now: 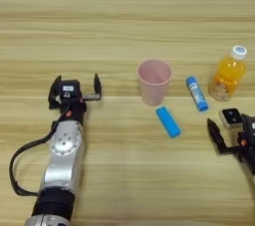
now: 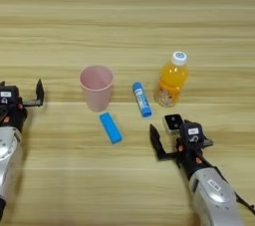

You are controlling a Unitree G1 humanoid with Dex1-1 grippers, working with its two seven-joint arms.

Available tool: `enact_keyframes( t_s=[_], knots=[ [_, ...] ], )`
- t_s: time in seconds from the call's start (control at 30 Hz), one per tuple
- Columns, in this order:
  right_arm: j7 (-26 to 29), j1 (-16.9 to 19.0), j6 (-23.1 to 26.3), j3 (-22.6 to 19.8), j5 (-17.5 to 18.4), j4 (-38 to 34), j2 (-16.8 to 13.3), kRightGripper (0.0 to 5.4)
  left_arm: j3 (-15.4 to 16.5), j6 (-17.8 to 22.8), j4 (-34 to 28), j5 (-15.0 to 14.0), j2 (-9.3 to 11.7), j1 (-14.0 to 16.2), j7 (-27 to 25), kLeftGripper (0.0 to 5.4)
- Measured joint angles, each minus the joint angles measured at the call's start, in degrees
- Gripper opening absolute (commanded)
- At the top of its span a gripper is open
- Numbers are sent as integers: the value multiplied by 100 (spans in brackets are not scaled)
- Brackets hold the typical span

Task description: Move the objects on the table

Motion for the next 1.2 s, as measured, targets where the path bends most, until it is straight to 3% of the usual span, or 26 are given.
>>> enact_keyframes(
  t_s=[0.87, 1.2],
  knots=[
    [29, -109, 205, -28, 128, 37, 2, 255, 4, 1, -5, -3, 0, 0, -6, 540],
    [94, -96, 133, 36, 111, 40, -21, 250, 0, 0, -11, -1, -6, 4, -4, 540]
  ],
)
